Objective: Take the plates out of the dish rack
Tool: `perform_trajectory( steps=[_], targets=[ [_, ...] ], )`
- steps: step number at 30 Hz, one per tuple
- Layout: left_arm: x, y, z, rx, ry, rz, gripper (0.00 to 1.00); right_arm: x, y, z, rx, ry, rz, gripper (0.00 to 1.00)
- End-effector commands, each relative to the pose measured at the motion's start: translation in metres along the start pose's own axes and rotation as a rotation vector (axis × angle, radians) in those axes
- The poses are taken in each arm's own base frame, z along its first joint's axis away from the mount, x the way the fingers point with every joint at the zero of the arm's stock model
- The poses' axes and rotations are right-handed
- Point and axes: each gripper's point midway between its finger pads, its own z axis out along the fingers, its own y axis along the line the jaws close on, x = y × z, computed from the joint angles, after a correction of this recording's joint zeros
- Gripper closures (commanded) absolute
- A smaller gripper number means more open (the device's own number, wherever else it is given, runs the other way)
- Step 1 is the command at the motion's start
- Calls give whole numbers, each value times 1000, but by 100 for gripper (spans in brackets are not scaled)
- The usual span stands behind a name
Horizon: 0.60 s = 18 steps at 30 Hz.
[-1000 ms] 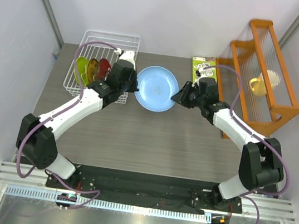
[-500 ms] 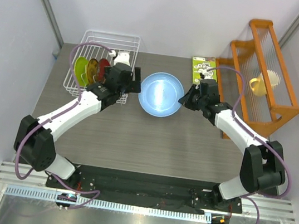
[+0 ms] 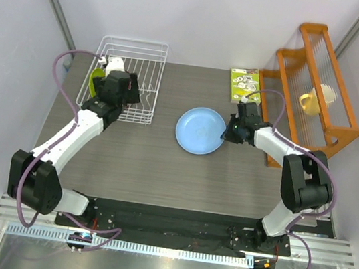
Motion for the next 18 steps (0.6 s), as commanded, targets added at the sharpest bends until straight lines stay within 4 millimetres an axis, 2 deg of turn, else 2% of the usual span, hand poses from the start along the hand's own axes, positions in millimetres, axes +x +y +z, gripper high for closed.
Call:
perform_trajectory(
  steps=[1, 3, 6, 9, 10, 13, 18],
  targets=[
    [-7, 13, 18, 59, 4, -111, 0, -4, 2, 6, -5, 13, 0, 98],
    [-8, 19, 27, 55, 5, -125, 1, -2, -3, 11, 11, 26, 0, 97],
    [-11, 17, 33, 63, 7, -92, 1, -2, -8, 11, 42, 31, -4, 87],
    [-9, 12, 42, 80, 22, -88, 2, -7, -12, 5, 83, 24, -10, 61],
    [-5, 10, 47, 85, 34, -85, 4, -14, -22, 1, 140, -3, -14, 42],
    [-6, 8, 54, 88, 31, -92, 7, -29, -29, -17, 205, -55, -35, 35],
    [-10, 6, 69, 81, 8, -100, 15, -48, -32, -51, 255, -121, -64, 34]
  ],
)
